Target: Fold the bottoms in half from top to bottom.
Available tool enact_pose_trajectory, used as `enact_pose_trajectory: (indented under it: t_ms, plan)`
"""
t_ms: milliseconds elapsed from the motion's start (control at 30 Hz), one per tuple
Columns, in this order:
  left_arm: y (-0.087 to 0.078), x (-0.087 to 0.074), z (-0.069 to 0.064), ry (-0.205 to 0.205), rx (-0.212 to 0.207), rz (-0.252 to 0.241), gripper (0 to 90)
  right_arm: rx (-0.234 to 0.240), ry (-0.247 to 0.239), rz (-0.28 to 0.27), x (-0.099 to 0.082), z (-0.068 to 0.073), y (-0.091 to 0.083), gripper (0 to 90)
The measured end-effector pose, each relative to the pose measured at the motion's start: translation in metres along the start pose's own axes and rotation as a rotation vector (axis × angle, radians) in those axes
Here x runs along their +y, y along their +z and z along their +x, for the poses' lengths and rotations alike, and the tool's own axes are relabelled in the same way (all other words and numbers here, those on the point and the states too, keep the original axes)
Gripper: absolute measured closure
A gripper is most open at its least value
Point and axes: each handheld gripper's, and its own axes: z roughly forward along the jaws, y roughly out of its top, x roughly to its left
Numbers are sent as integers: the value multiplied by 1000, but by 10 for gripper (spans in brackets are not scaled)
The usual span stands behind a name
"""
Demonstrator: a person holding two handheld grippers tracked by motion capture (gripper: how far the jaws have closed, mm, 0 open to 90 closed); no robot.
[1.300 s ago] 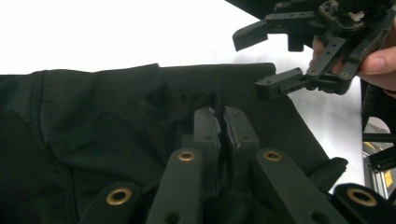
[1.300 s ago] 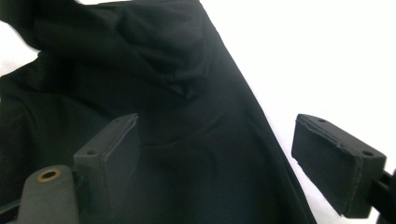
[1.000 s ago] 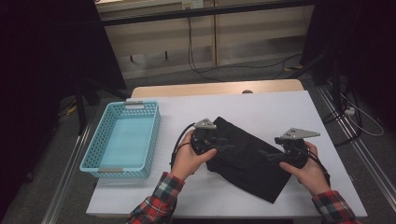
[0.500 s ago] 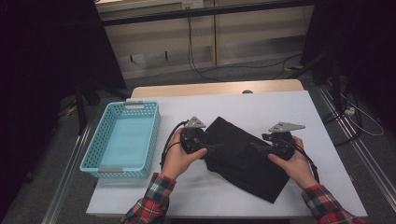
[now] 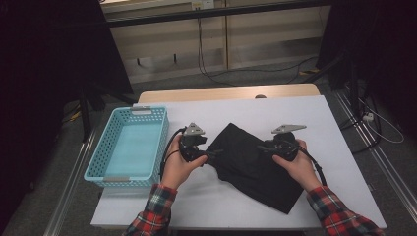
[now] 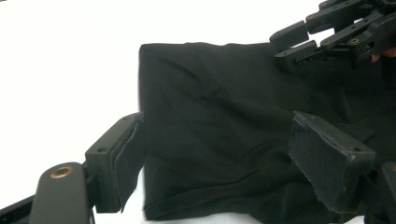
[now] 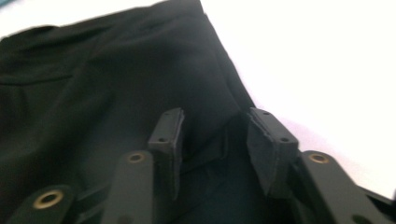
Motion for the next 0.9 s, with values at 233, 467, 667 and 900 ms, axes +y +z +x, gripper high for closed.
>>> enact_pose_trajectory:
  t_ms: [233, 467, 667, 900]
  plan:
    - [-4, -1, 4, -6, 13, -10, 203, 49, 8, 37, -4, 3, 4, 748]
    - [-8, -2, 6, -14, 26, -23, 202, 83, 40, 23, -3, 2, 2, 853]
    - [-8, -1, 8, -9, 29, -26, 200, 101, 70, -18, 1, -4, -12, 856]
    - [-7, 0, 7, -4, 22, -23, 200, 104, 65, -34, 3, -5, -23, 857]
